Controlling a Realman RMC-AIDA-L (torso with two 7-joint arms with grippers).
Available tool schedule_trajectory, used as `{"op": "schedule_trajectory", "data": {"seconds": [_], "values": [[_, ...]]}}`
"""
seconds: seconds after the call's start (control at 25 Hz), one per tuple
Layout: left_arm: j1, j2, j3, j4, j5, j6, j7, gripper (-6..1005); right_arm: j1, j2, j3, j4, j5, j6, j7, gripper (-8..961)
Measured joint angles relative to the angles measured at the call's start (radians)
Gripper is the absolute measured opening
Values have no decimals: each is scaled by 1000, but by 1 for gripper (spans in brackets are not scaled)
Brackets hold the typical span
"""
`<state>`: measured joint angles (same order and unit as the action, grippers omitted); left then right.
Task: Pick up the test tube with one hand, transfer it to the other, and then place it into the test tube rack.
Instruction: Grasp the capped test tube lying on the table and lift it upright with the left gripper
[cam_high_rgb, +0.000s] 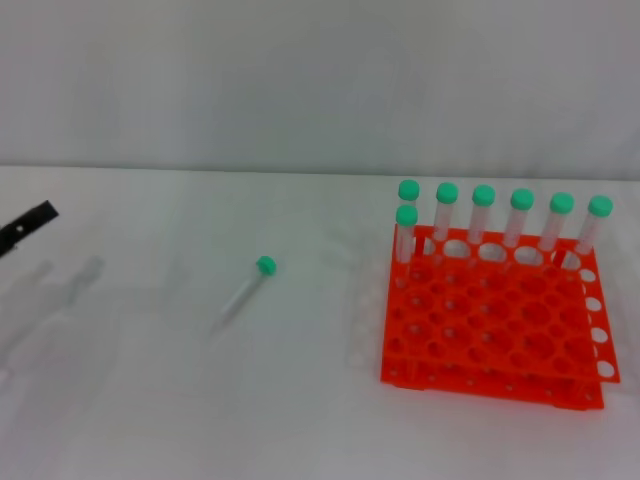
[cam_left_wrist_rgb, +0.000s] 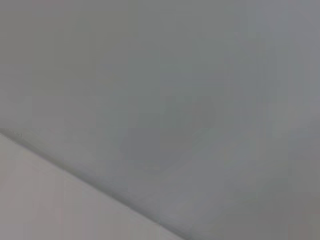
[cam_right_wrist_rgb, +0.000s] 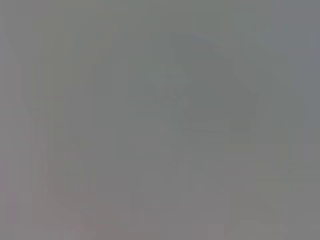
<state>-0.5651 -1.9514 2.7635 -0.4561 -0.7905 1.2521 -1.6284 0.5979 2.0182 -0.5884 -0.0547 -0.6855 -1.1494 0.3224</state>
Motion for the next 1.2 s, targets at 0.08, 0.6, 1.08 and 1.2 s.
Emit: {"op": "schedule_trajectory", "data": {"seconds": [0.08,0.6,1.08,1.2], "values": [[-23,3,74,-99,21,36,-122,866,1,1,0,-6,0,1,0,872],[-282,117,85,-554,645,402,-593,865,14,0,7,-11,1,29,0,872],[-516,157,85,-483,1074,389,-636,863,33,-1,7,-13,3,38,0,873],[-564,176,85,-370,1138,350,-635,863,33,1,5,-11,3,38,0,873]]}}
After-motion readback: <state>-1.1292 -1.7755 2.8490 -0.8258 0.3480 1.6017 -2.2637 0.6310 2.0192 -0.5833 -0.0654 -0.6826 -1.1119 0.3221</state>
